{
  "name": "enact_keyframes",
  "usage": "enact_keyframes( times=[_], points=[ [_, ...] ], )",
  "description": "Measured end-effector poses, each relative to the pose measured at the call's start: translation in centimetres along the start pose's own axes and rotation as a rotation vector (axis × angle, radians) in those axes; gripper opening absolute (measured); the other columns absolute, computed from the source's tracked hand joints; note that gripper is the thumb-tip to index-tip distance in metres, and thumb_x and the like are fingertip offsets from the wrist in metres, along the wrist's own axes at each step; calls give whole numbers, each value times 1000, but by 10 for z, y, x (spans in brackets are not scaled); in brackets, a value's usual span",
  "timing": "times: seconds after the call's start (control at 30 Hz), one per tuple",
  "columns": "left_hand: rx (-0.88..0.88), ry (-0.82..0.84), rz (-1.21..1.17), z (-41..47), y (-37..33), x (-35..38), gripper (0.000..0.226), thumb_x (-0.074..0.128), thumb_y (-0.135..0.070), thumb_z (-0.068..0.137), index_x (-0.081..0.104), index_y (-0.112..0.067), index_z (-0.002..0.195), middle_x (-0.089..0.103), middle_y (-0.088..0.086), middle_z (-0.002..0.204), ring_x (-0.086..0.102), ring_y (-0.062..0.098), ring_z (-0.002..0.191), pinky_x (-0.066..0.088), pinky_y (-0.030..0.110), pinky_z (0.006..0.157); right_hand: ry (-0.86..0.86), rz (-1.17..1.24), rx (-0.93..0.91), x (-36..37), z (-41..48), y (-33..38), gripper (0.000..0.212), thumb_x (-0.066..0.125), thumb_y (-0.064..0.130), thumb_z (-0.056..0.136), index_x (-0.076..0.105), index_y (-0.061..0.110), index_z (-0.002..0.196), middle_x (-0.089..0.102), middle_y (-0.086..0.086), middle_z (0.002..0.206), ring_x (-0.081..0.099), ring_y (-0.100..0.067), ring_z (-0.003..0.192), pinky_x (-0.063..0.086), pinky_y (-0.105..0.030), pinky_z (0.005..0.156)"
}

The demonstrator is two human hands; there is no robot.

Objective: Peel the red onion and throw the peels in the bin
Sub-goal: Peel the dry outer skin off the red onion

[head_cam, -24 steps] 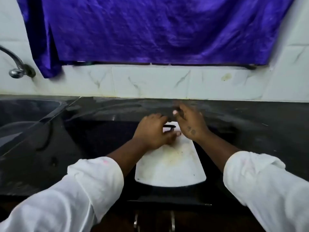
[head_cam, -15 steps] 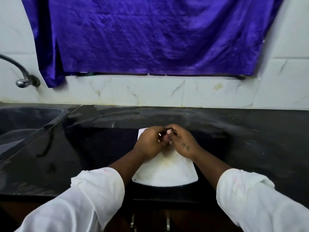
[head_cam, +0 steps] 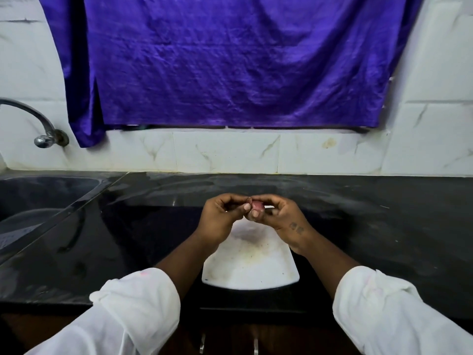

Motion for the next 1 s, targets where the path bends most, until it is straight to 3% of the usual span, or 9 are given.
enact_keyframes(
  times=[0.13,0.3,0.43,0.53,0.63,0.67,0.77,0.83,1.0],
  points=[
    [-1,-43,-112,24,-5,2,13,72,7,90,77,-1,98,79,12,91,78,19,85,61,27,76,-41,5,-30,-3,19,5,43,85,3,76,70,6,116,76,-13,114,73,-25,106,59,-26,82],
    [-3,-81,-171,56,4,5,7,71,2,91,77,-1,93,80,11,85,78,21,78,63,31,72,-31,91,-38,-5,47,-3,45,87,13,70,62,10,107,70,-15,110,74,-20,89,62,-39,77],
    [7,-99,-228,60,17,8,9,67,2,93,76,-1,92,81,7,81,79,20,75,62,28,59,-43,41,-70,-6,58,-20,55,95,16,63,58,12,104,70,-11,104,70,-19,92,60,-37,78],
    [23,-105,-249,60,19,12,12,66,2,95,73,-5,90,80,3,80,78,19,74,61,30,56,-57,50,-98,-9,61,-22,55,93,3,64,56,10,103,71,-11,101,71,-16,90,61,-35,76],
    [73,-115,-155,58,24,9,11,69,-2,94,75,-10,90,80,3,85,77,19,80,62,32,64,-68,32,-128,-12,59,-24,56,92,-2,61,56,13,102,72,-12,100,71,-21,92,61,-37,79],
    [86,-102,-139,55,25,8,5,72,-6,91,76,-9,92,80,5,87,77,21,83,62,32,67,-78,33,-134,-13,58,-26,58,94,0,59,57,16,101,72,-12,99,71,-23,92,61,-37,79],
    [113,-67,-23,51,30,6,26,80,-23,76,76,-3,94,80,9,90,77,23,87,63,31,74,-168,-69,-175,-18,56,-29,63,101,25,50,59,31,97,73,-8,101,71,-27,94,61,-38,80],
    [110,-68,19,50,31,6,28,83,-23,71,76,-4,91,78,7,88,75,18,85,62,28,74,-182,-176,-201,-20,55,-30,64,100,38,48,57,38,96,70,-8,107,69,-25,98,60,-42,84],
    [83,-83,-25,53,33,-1,24,82,-17,78,73,0,92,77,15,90,76,31,87,64,37,74,-106,-259,-229,-13,54,-30,61,98,37,54,57,37,99,64,1,112,68,-17,101,60,-35,85]
  ],
)
Point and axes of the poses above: each hand's wrist, its own z-axis towards the middle knuckle, its own x-axis out of the palm, y = z × x, the point moved 3 cm from there along z, towards the middle knuckle
